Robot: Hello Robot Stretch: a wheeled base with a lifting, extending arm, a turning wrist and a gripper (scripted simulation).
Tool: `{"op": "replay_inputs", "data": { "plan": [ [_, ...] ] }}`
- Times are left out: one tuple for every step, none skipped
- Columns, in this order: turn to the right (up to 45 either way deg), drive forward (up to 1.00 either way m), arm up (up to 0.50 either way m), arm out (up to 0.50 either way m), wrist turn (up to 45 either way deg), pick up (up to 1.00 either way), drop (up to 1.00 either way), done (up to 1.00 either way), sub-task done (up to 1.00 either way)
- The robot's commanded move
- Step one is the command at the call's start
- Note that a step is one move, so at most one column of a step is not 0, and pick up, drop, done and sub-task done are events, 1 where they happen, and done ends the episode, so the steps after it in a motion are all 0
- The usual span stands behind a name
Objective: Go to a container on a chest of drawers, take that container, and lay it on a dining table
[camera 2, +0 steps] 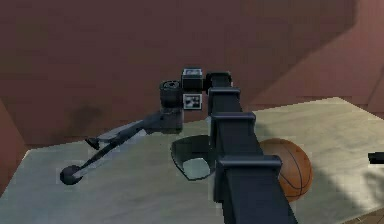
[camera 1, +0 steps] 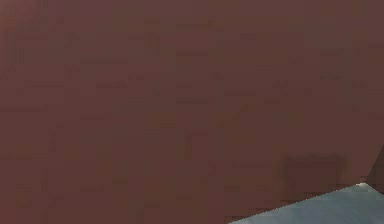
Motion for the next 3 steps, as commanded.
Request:
{"op": "replay_inputs", "data": {
  "plan": [
    [0.0,0.00,0.00,0.00,45.0,0.00,0.00,0.00,0.00],
    [0.0,0.00,0.00,0.00,42.0,0.00,0.00,0.00,0.00],
    [0.0,0.00,-0.26,0.00,0.0,0.00,0.00,0.00,0.00]
  ]
}}
